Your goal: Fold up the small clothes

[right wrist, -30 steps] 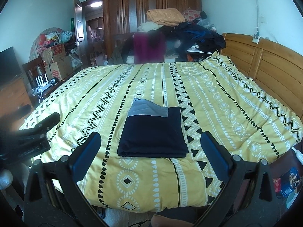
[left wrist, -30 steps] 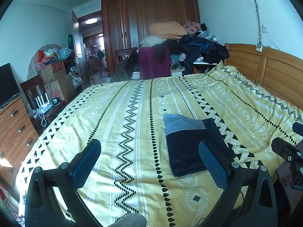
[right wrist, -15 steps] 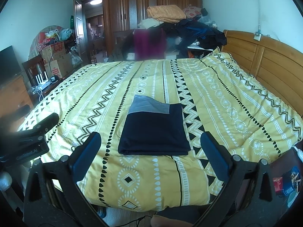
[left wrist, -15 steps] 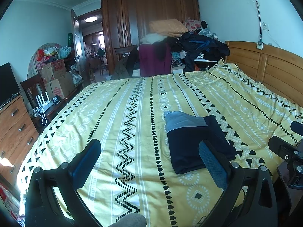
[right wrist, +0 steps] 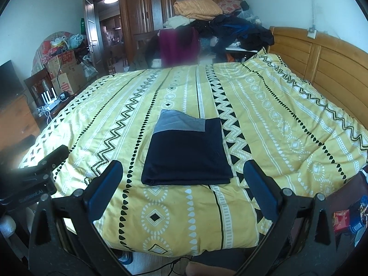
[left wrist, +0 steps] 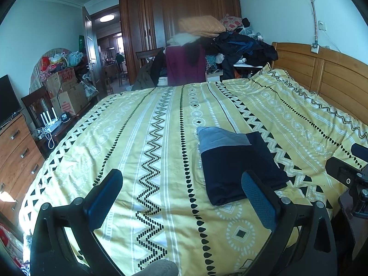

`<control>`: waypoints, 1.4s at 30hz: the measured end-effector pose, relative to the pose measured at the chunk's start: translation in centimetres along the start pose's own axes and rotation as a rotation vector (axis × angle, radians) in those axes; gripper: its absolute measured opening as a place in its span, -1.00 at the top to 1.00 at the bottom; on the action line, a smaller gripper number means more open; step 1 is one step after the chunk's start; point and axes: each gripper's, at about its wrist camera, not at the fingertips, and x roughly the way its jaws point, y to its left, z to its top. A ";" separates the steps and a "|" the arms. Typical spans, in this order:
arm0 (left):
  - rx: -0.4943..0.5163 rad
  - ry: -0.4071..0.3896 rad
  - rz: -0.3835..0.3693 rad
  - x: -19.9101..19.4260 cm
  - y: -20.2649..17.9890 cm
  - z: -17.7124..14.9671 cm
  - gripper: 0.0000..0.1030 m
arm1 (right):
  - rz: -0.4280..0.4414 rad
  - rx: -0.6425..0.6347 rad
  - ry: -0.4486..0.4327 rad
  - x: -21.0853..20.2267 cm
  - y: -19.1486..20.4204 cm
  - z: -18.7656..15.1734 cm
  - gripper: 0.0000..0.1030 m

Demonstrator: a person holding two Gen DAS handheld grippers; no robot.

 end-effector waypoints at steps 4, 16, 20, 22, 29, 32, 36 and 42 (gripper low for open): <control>0.000 0.007 -0.007 0.7 -0.1 -0.1 -1.00 | -0.017 -0.001 0.006 0.4 -0.4 -0.1 -1.00; 0.015 0.000 -0.030 2.9 -1.4 1.0 -1.00 | -0.107 -0.010 -0.012 1.3 -1.8 1.0 -1.00; 0.001 -0.019 -0.044 3.5 -1.4 2.0 -1.00 | -0.144 -0.029 -0.019 1.8 -1.6 1.7 -1.00; 0.001 -0.030 -0.050 3.6 -1.6 2.5 -1.00 | -0.147 -0.032 -0.023 2.0 -1.5 2.0 -1.00; 0.037 -0.044 -0.062 4.0 -2.5 3.0 -1.00 | -0.112 -0.024 -0.015 2.5 -1.3 2.1 -1.00; 0.043 -0.048 -0.063 4.2 -2.6 3.2 -1.00 | -0.100 -0.019 -0.007 2.7 -1.4 2.2 -1.00; 0.035 -0.059 -0.066 4.2 -2.6 3.8 -1.00 | -0.093 -0.008 -0.003 2.8 -1.5 2.4 -1.00; 0.042 -0.051 -0.066 4.6 -2.7 3.9 -1.00 | -0.087 0.009 0.013 3.2 -1.7 2.2 -1.00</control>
